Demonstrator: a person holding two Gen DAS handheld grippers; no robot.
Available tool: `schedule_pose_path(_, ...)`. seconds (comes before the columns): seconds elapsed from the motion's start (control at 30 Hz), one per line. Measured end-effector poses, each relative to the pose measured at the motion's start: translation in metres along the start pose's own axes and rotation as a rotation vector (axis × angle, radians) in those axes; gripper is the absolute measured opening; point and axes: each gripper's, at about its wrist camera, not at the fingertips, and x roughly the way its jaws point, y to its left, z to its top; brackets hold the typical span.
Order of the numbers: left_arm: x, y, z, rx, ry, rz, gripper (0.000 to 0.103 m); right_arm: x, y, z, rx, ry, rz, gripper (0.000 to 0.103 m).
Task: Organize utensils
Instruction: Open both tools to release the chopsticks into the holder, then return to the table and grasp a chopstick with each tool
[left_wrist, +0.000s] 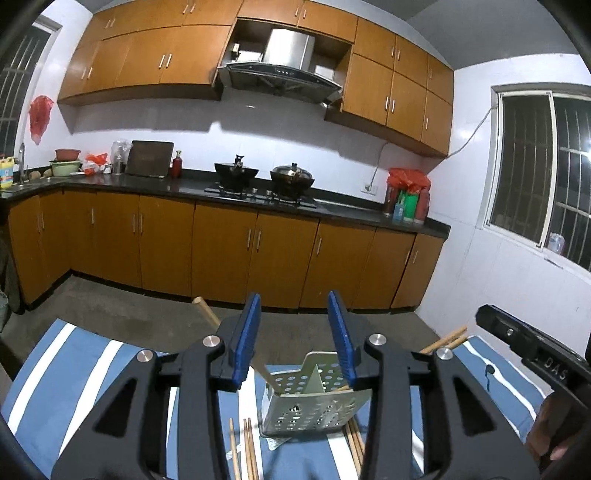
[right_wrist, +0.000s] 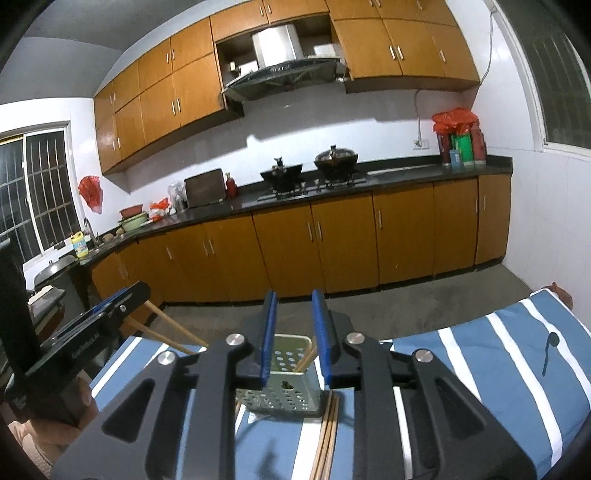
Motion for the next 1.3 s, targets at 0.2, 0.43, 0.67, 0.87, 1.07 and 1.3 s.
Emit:
schedule_pose_path(0.2,-0.032,0.015,-0.001,-0.028,-0.034,0.021,0.044,-0.031,-0.015,-0.012,-0.005,-0.045,-0.054,0.027)
schedule_pose_path(0.43,-0.043,0.037,-0.05,0.027,0.072,0.166,0.049,-0.015,-0.041,-0.08,0.022,0.146,-0.114,0.027)
schedule_pose_path(0.67,-0.019,0.055,-0.13,0.036,0.339,0.211,0.048,0.028,-0.038,-0.175,0.02,0.443,-0.096,0.026)
schedule_pose_path(0.87,-0.014,0.061,-0.174,0.011,0.465,0.193,0.045,0.04,-0.031,-0.21,0.023,0.533,-0.083,0.025)
schedule_pose_path(1.07,-0.008,0.058,-0.187,-0.018,0.52,0.145,0.039,0.045,-0.029,-0.216,-0.013,0.551,-0.105,0.011)
schedule_pose_path(1.3,-0.004,0.048,-0.198,-0.031,0.565,0.079,0.028,0.044,-0.049,-0.209,0.042,0.533,-0.173,0.008)
